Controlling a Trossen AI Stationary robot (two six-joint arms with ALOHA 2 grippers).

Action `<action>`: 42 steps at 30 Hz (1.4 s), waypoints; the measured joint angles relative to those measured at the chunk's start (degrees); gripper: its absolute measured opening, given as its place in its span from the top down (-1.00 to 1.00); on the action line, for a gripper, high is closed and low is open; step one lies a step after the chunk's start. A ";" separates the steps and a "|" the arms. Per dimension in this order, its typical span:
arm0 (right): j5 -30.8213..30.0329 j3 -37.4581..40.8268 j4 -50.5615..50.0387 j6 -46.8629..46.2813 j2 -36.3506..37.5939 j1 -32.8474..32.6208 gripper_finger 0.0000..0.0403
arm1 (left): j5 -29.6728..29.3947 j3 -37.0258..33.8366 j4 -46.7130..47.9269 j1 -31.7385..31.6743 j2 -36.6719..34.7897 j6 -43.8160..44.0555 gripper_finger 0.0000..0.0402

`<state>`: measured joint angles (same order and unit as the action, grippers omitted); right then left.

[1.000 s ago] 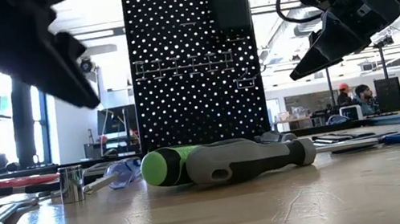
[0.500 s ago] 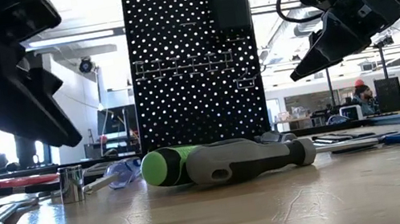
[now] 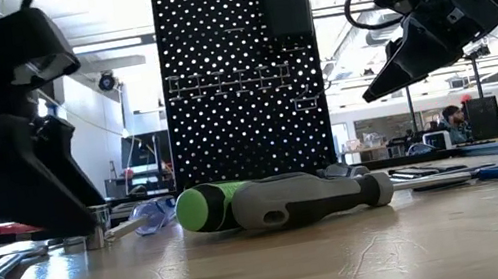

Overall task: Hang tools onto peg board
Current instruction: Put the socket wrench into the pegboard bin

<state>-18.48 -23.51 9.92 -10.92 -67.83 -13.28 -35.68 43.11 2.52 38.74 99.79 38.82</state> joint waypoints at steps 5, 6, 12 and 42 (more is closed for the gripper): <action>0.00 0.00 0.03 0.00 0.00 0.00 0.06 | 2.25 0.00 -1.69 -0.52 0.77 -0.84 0.16; 0.00 0.00 0.01 -0.04 0.00 0.00 0.06 | 2.58 0.00 -2.10 -0.56 0.90 -1.24 0.21; 0.00 0.02 -0.30 -0.42 -0.02 -0.01 0.06 | 3.92 0.04 -4.66 -1.05 2.54 -1.90 0.50; 0.02 0.02 -0.73 -0.59 -0.04 -0.02 0.06 | 4.00 8.25 11.49 -4.24 -4.30 -14.47 0.76</action>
<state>-18.46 -23.49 9.19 -11.51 -67.88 -13.30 -31.68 51.37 14.01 34.50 95.48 24.35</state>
